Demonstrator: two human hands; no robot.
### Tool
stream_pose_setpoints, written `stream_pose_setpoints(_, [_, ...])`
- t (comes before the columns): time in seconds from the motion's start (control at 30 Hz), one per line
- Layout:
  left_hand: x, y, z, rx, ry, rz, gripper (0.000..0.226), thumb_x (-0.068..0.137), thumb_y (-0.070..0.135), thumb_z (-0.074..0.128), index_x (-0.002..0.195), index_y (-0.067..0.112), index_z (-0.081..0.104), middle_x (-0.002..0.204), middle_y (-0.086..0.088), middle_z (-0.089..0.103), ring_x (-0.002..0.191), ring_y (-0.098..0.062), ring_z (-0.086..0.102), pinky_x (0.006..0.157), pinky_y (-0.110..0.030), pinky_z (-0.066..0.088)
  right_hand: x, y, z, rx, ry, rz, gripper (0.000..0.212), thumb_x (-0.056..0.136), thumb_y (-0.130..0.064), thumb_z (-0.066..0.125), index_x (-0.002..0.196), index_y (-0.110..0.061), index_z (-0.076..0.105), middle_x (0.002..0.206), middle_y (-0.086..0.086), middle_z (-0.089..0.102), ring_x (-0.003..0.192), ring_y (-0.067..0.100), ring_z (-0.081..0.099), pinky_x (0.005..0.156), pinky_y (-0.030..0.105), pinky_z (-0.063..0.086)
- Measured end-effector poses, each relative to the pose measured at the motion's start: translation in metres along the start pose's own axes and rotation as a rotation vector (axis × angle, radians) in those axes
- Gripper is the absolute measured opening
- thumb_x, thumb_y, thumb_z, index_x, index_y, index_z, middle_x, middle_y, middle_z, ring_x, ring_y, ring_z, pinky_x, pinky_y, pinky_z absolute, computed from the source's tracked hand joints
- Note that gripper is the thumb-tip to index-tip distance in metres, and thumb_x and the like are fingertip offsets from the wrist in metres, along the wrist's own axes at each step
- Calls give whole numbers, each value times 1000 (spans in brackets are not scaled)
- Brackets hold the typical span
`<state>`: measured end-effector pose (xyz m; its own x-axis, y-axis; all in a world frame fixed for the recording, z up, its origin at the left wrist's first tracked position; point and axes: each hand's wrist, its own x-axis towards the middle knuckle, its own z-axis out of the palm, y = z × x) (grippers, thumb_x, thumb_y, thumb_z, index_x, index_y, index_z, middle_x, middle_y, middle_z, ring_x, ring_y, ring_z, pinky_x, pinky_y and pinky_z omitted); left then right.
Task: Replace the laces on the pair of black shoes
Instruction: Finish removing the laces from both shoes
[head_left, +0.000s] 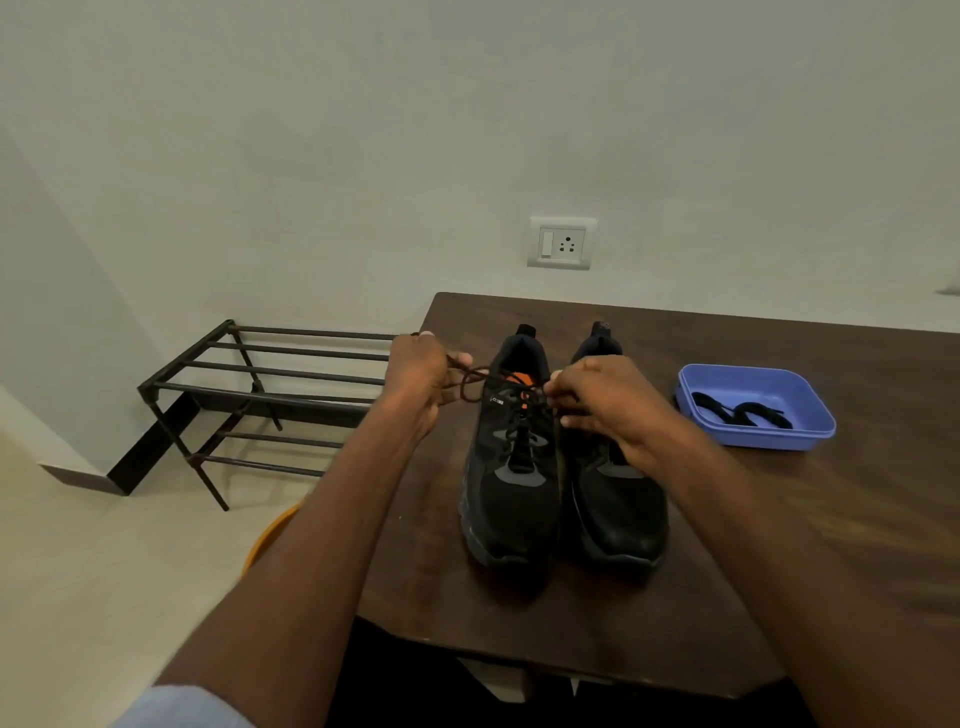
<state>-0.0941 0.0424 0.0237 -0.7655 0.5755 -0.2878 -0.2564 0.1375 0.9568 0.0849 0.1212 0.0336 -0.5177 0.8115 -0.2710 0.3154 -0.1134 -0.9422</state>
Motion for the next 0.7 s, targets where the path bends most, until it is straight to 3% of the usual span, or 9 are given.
stream_pose_setpoints(0.1, [-1, 4, -2, -95, 60, 42, 29, 108, 5, 23, 98, 7, 50, 75, -7, 52, 60, -24, 69, 66, -41, 63, 1, -1, -3, 476, -91, 115, 12, 104, -13, 56, 101, -9, 66, 113, 12, 77, 110, 22, 73, 82, 34, 59])
stream_pose_setpoints(0.17, [3, 3, -4, -4, 141, 106, 23, 111, 15, 28, 104, 8, 49, 84, -11, 54, 59, -16, 58, 63, -37, 60, 1, 1, -3, 689, -121, 166, 19, 108, -15, 49, 96, -11, 63, 113, 10, 76, 114, 23, 70, 88, 35, 56])
stream_pose_setpoints(0.27, [6, -4, -8, 366, 214, 339, 19, 112, 26, 38, 112, 13, 51, 98, -7, 62, 78, -16, 57, 66, -33, 50, 1, 2, 1, 905, -117, 211, 28, 110, -17, 43, 91, -11, 61, 105, 9, 76, 116, 26, 69, 104, 40, 50])
stream_pose_setpoints(0.4, [4, -13, -11, 930, 220, 606, 15, 109, 25, 46, 115, 13, 54, 87, -2, 62, 74, -18, 60, 64, -35, 46, -1, -5, -5, 1049, -48, 152, 29, 109, -19, 44, 92, -9, 65, 90, 5, 77, 109, 22, 71, 105, 41, 48])
stream_pose_setpoints(0.47, [1, -14, -12, 1043, 245, 587, 17, 108, 24, 48, 118, 12, 55, 88, -3, 62, 73, -17, 58, 64, -34, 43, 0, -8, -18, 1055, 73, 101, 28, 107, -23, 48, 85, -14, 63, 76, 0, 72, 86, 17, 72, 95, 38, 51])
stream_pose_setpoints(0.57, [-2, -13, -14, 1134, 263, 526, 17, 105, 20, 55, 119, 12, 55, 96, -6, 65, 77, -17, 56, 67, -33, 42, 3, -10, -39, 917, 360, 14, 21, 105, -23, 53, 85, -18, 58, 66, -4, 59, 55, 9, 54, 67, 29, 50])
stream_pose_setpoints(0.63, [-4, -13, -15, 1181, 282, 482, 19, 102, 19, 59, 119, 11, 56, 94, -5, 60, 77, -18, 54, 67, -34, 42, 8, -8, -49, 684, 546, -54, 17, 104, -21, 54, 87, -17, 56, 65, -3, 54, 49, 8, 44, 55, 27, 41])
stream_pose_setpoints(0.7, [-6, -14, -17, 1235, 291, 452, 18, 100, 18, 63, 117, 11, 57, 90, -4, 54, 75, -18, 52, 66, -34, 42, 10, -8, -51, 381, 669, -142, 19, 102, -22, 55, 83, -18, 53, 69, 1, 54, 55, 12, 44, 53, 29, 37])
